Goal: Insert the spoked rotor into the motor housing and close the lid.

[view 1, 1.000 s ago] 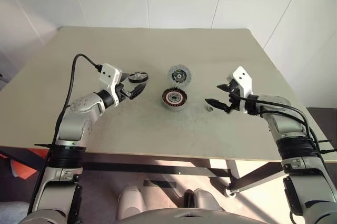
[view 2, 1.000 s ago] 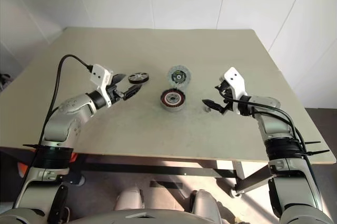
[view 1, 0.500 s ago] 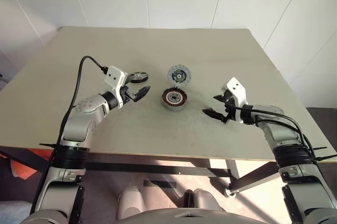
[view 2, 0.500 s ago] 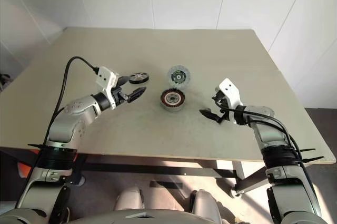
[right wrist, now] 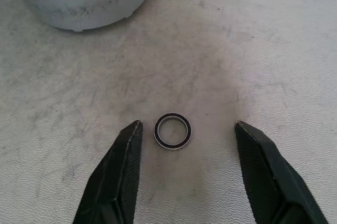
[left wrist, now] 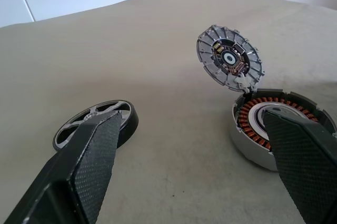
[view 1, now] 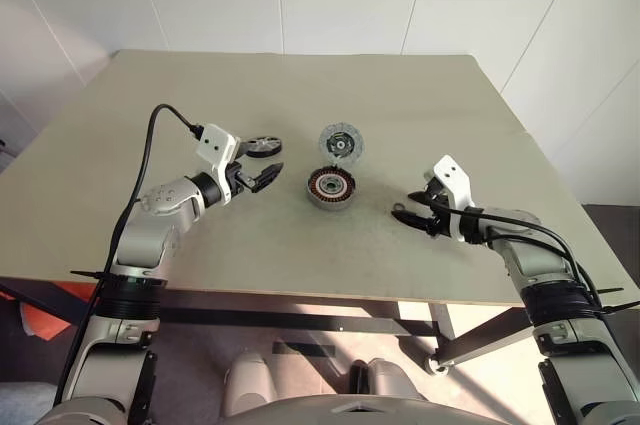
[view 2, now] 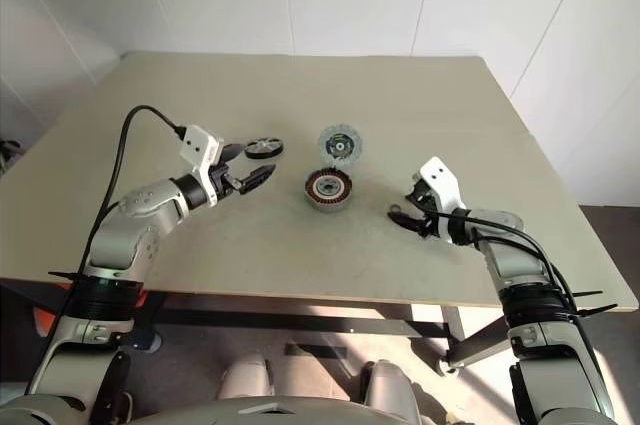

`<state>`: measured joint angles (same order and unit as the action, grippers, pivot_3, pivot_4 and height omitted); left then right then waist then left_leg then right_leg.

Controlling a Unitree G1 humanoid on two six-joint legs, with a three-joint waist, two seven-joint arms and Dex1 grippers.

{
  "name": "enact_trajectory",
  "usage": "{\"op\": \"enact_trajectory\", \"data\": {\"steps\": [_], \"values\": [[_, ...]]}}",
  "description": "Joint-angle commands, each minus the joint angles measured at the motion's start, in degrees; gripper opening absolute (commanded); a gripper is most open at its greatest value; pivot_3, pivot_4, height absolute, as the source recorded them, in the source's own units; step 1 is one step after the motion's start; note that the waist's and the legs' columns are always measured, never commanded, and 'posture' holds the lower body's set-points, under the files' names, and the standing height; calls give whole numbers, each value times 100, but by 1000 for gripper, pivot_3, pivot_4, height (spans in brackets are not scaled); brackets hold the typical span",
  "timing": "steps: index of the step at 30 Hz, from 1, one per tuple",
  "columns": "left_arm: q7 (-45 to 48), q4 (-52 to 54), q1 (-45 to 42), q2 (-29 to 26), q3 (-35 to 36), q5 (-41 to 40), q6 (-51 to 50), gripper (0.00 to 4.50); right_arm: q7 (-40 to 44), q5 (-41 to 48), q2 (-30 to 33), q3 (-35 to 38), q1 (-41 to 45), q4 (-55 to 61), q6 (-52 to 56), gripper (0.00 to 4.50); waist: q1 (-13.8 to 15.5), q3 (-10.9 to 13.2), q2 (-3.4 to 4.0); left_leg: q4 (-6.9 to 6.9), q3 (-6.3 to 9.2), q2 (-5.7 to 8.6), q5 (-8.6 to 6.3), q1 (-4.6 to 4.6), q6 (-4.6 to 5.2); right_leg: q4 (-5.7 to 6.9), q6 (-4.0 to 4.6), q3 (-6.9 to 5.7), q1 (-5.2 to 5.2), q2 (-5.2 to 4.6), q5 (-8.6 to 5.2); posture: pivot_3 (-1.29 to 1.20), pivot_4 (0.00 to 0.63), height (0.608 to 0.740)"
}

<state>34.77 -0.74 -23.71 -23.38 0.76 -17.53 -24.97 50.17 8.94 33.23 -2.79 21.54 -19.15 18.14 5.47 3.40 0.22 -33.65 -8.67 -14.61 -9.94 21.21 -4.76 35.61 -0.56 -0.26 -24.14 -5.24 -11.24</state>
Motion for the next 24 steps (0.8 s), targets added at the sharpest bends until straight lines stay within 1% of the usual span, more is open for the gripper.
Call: {"op": "enact_trajectory", "data": {"steps": [1,3,5,8,13,16,20,24], "values": [[31,96,-174,-62,40,32,56,4500,-32,-33,53,64,43,-39,2,2727,-1,0,0,0,0,0,0,0,0,0,0,0,0,0,0,0,0,740],[28,87,-183,-65,40,38,62,4500,-46,-37,48,64,60,-57,0,2358,-1,0,0,0,0,0,0,0,0,0,0,0,0,0,0,0,0,740],[18,97,-186,-73,46,43,57,4500,-44,-31,53,64,73,-61,-4,1722,-1,0,0,0,0,0,0,-2,0,0,0,0,2,0,0,0,0,740],[16,80,-191,-91,66,49,68,4500,-86,-75,53,48,115,-100,-64,638,-1,0,0,0,0,0,0,-3,0,0,0,0,2,0,0,0,0,740],[12,36,-217,-108,89,52,84,4500,-237,-167,24,37,263,-154,-199,601,-1,0,0,-1,0,1,0,-2,0,0,0,1,2,0,0,0,0,740],[20,-2,-209,-120,105,49,105,4500,-324,-166,-47,48,427,11,-234,601,-2,0,0,-1,0,1,1,-2,-2,1,0,2,2,0,0,0,0,740],[30,-210,-159,-243,163,101,142,4500,-320,-10,-215,14,698,568,-1,601,-26,0,1,2,0,-1,2,-5,-3,4,0,2,-1,2,0,0,0,740],[35,-407,-57,-368,135,228,231,4500,-227,136,-580,-209,847,1181,364,601,-22,0,1,17,0,-1,5,-6,-9,2,0,1,-5,4,0,0,0,740]]}}
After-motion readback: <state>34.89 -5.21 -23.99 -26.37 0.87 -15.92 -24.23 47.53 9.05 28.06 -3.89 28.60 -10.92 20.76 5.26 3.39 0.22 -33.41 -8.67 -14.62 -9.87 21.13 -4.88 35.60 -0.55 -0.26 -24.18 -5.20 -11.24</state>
